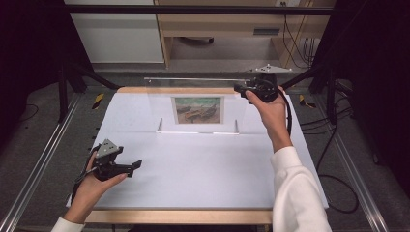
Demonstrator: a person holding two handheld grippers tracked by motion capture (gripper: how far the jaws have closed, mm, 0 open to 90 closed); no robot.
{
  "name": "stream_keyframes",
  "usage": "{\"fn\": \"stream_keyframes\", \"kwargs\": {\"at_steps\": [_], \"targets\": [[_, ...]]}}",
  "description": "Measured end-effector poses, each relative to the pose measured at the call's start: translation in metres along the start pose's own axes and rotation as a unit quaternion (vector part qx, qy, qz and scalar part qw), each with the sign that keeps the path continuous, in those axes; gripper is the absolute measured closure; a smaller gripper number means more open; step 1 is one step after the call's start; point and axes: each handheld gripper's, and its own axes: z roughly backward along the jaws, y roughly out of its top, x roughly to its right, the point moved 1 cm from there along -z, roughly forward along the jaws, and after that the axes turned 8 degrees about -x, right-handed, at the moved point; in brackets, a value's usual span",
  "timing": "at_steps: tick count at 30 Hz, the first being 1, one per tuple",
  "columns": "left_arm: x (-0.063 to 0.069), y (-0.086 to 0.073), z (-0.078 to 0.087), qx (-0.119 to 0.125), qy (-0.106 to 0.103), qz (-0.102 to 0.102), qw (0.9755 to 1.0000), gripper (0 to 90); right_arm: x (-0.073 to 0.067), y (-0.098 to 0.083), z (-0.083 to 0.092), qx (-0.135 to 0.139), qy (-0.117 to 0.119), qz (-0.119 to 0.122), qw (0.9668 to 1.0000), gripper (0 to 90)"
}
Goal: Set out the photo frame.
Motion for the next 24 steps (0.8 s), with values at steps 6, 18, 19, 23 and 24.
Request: {"fn": "stream_keyframes", "kwargs": {"at_steps": [6, 18, 19, 23, 24], "targets": [[-0.0012, -0.0006, -0.0002, 0.0, -0.002, -0.01, 1.0, 8.3, -0.0013, -0.0002, -0.0001, 0.001, -0.001, -0.005, 1.0, 46.1], [-0.0007, -0.0025, 0.0011, -0.002, 0.002, -0.002, 1.0, 9.2, -0.0051, -0.0051, 0.0011, -0.01, -0.014, 0.003, 0.9999, 39.3], [-0.0006, -0.0027, 0.0013, -0.002, 0.002, -0.001, 1.0, 9.2, -0.005, -0.006, 0.0013, -0.009, -0.012, 0.0, 0.9999, 38.6], [0.0001, -0.0017, 0.0022, 0.0, 0.002, 0.001, 1.0, 9.2, -0.004, -0.0075, 0.0017, -0.012, -0.012, 0.002, 0.9999, 37.9], [-0.0002, -0.0016, 0.0024, 0.001, 0.003, -0.001, 1.0, 9.2, -0.004, -0.0075, 0.0017, -0.013, -0.013, 0.0, 0.9998, 37.1]]}}
